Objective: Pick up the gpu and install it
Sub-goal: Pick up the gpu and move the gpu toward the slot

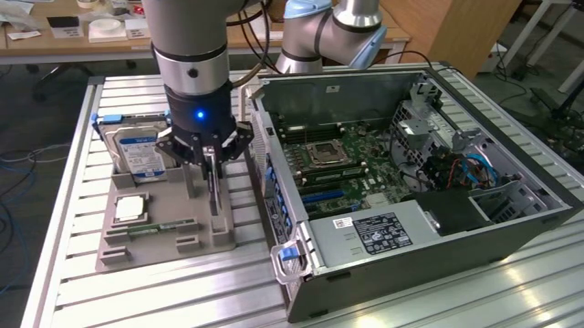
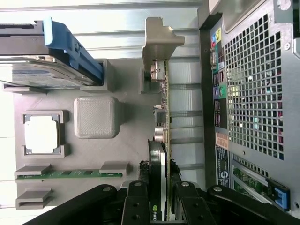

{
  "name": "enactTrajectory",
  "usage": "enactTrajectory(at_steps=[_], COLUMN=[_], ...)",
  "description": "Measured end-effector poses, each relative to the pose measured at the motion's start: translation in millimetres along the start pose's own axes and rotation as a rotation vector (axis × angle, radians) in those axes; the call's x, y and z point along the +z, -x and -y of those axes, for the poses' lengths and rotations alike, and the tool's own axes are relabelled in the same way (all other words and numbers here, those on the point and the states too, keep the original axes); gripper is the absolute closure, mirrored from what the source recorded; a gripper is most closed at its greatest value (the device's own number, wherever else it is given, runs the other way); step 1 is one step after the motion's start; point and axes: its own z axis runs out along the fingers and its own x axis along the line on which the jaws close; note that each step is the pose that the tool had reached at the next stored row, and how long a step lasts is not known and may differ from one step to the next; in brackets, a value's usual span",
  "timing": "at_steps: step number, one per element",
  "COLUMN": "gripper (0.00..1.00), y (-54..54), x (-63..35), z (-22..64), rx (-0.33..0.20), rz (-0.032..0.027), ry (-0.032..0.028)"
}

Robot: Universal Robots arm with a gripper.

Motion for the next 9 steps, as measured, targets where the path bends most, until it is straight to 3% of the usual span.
enactTrajectory(at_steps=[9], gripper=[0.73], y=[0.0], x=[-2.2], z=[-0.1], rx=[0.0], rz=[0.0], ry=[0.0])
